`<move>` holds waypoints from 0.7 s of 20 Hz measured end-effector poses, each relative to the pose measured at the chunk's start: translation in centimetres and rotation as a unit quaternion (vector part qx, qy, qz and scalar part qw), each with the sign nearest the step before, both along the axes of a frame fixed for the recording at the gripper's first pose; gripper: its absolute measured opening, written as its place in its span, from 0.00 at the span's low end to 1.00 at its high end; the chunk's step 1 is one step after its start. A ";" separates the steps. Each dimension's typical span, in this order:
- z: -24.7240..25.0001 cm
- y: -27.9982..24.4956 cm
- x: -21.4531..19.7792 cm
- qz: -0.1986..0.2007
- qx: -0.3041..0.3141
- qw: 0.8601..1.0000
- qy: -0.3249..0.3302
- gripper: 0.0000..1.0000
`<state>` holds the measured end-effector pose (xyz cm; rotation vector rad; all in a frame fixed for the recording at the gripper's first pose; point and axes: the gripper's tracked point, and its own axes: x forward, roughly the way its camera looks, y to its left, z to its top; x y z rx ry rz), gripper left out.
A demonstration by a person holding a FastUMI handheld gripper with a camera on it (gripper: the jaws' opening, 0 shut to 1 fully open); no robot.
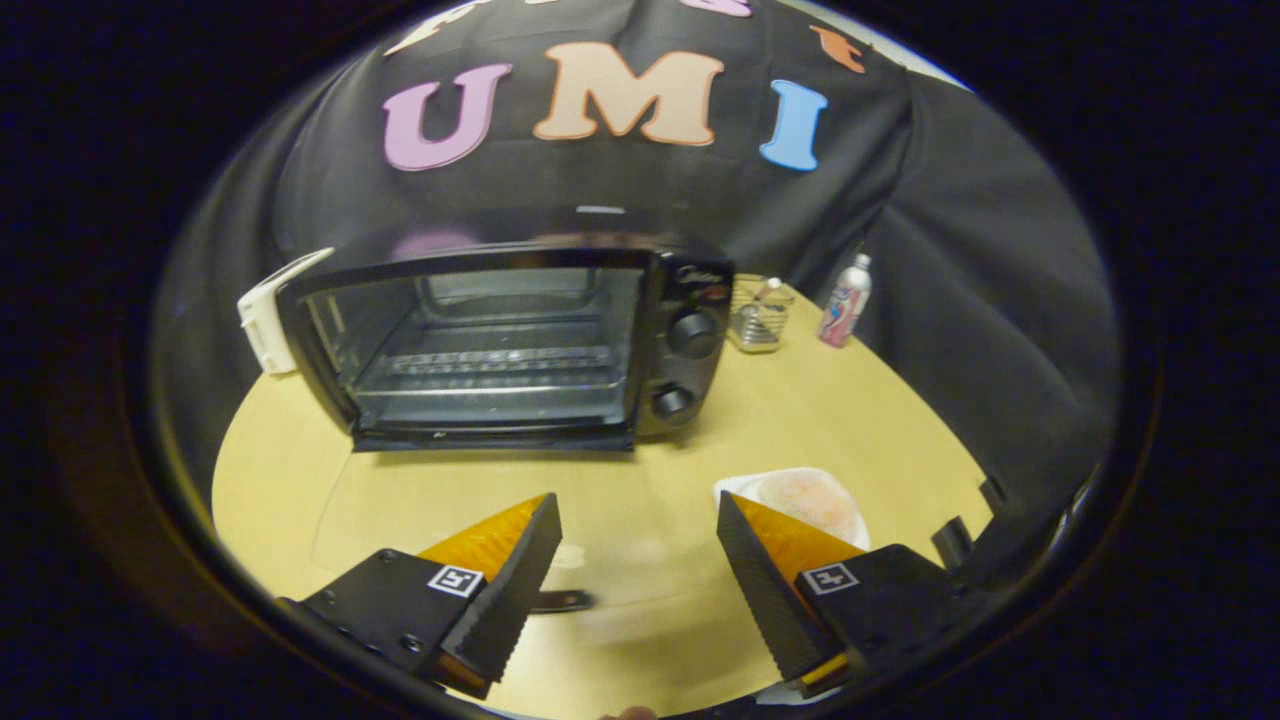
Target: Open the toaster oven, put the food inside, and close the toaster oven door.
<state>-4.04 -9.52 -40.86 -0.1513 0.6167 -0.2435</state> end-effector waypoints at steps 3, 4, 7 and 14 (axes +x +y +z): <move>0.0 -5.3 0.4 -0.055 -0.015 0.998 0.007 0.99; -0.3 -6.9 0.4 -0.072 -0.017 0.997 0.011 0.99; -1.9 -11.3 0.1 -0.106 -0.026 0.993 0.041 0.99; -6.5 -15.0 0.2 -0.104 -0.003 0.990 0.096 1.00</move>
